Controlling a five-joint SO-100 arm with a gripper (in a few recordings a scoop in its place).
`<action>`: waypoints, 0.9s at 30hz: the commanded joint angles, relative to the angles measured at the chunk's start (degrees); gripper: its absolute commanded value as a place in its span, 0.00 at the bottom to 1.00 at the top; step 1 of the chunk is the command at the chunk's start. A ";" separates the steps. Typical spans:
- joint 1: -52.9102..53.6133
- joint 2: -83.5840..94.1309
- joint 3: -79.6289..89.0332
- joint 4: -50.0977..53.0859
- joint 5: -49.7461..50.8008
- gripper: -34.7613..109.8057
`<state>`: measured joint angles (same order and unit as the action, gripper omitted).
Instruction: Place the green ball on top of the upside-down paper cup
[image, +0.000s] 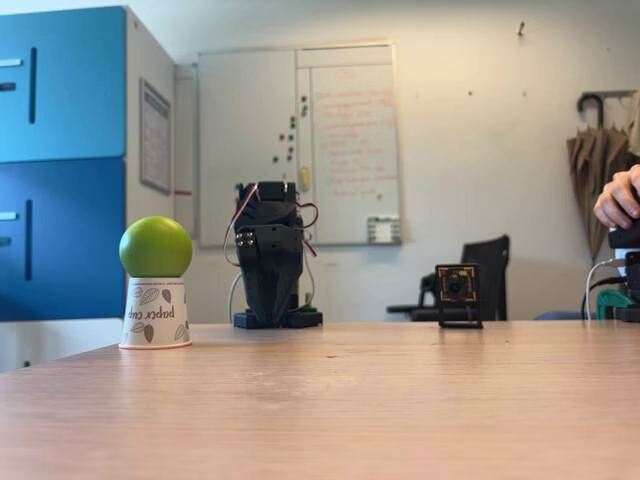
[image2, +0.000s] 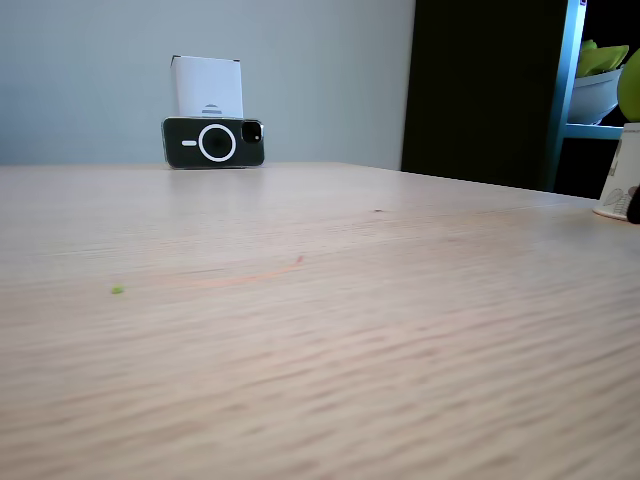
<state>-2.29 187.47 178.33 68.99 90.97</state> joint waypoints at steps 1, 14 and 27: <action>0.35 2.99 0.00 6.68 -0.18 0.24; 0.44 3.08 0.00 9.67 -1.67 0.24; 0.44 3.08 0.00 9.67 -1.76 0.24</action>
<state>-2.29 190.28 178.33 78.40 89.38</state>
